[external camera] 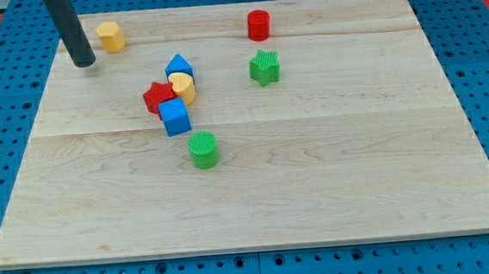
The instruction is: Push the yellow heart towards top right
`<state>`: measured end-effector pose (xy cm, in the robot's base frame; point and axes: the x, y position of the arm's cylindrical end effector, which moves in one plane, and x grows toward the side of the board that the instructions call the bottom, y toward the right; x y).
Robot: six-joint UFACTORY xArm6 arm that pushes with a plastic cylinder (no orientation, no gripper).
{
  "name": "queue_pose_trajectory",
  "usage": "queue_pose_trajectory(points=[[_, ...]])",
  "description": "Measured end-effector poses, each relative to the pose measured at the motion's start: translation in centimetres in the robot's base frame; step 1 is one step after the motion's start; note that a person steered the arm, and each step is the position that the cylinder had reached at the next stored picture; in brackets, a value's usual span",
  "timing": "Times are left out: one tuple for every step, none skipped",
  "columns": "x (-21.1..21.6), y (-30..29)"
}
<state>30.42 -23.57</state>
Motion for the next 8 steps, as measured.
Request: queue_pose_trajectory(points=[[0.1, 2.1], [1.0, 2.2], [4.0, 2.0], [6.7, 5.3], [6.9, 9.3], [7.0, 13.1], [7.1, 15.5], [7.2, 18.3]])
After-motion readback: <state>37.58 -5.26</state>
